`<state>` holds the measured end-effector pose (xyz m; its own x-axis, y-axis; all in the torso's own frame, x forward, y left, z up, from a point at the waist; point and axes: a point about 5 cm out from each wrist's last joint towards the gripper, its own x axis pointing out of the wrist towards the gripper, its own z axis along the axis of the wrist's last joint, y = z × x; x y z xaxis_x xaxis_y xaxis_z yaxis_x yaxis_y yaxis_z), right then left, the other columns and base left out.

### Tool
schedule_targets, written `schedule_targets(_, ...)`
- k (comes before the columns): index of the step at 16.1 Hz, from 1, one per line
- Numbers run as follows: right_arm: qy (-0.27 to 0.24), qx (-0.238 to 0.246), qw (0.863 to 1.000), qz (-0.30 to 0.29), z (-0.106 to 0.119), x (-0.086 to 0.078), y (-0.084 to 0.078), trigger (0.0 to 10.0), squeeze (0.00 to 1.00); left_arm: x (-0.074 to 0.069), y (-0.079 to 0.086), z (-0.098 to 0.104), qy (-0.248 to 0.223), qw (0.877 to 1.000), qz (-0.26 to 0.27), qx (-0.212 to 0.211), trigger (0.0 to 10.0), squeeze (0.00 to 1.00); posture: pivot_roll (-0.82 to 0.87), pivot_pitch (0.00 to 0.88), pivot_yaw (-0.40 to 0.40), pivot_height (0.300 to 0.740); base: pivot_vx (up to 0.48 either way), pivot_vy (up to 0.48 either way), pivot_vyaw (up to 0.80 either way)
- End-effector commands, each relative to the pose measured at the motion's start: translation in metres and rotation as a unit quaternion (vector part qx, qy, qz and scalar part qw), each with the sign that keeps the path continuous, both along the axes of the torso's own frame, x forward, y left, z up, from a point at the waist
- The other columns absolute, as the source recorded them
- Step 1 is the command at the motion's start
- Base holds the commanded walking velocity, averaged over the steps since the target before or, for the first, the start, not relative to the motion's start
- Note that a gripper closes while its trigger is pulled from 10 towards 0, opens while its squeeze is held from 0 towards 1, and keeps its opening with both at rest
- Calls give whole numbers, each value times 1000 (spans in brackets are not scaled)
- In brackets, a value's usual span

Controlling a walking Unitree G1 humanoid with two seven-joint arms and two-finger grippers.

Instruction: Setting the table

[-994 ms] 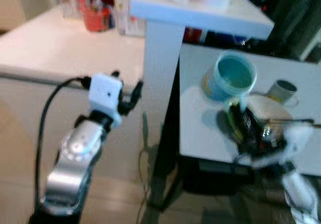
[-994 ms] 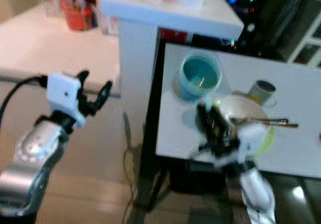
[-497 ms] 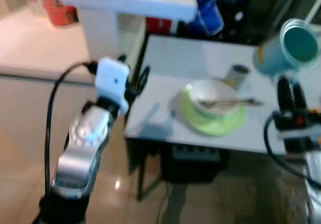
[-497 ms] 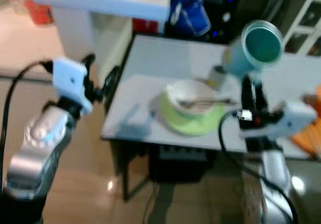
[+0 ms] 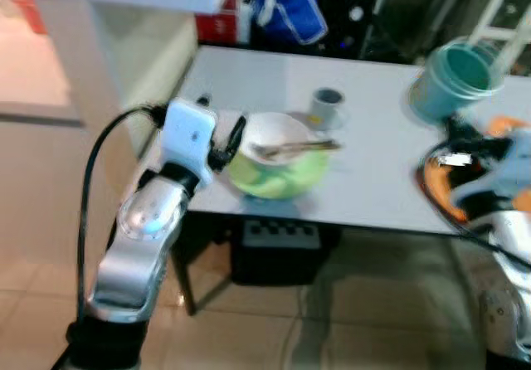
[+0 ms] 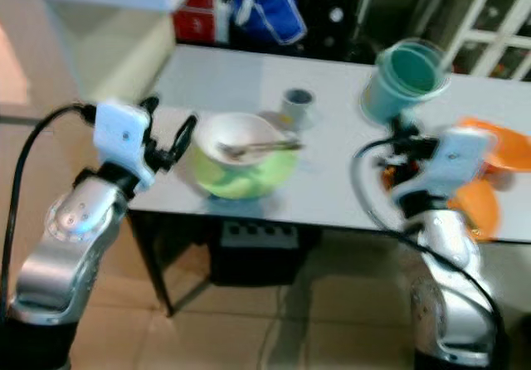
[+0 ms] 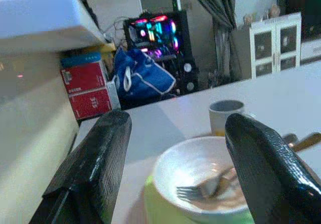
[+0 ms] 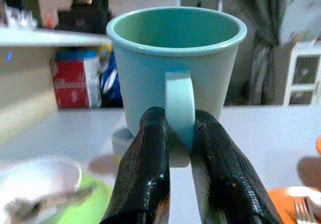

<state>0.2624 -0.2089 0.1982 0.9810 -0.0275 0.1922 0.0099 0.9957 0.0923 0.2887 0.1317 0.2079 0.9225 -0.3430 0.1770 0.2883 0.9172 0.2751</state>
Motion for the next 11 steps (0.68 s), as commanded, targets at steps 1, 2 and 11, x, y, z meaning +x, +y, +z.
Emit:
schedule_targets(1, 30, -21, 999, -9, -1, 0, -3, 10000, 0, -1, -7, 2, -6, 1000, -19, 4, 10000, 0, -32, 0, -32, 740, 0, -465, 0)
schedule_targets(2, 43, -25, 999, -9, -4, 0, -2, 10000, 0, -2, -9, 2, -4, 1000, -25, 4, 10000, 0, -32, 0, -32, 740, 0, -461, 0)
schedule_targets(11, 72, -27, 997, 12, -14, -2, 13, 10000, 0, -4, -10, -2, 4, 999, -36, 7, 10000, 0, -33, 0, -33, 740, 0, -451, 0)
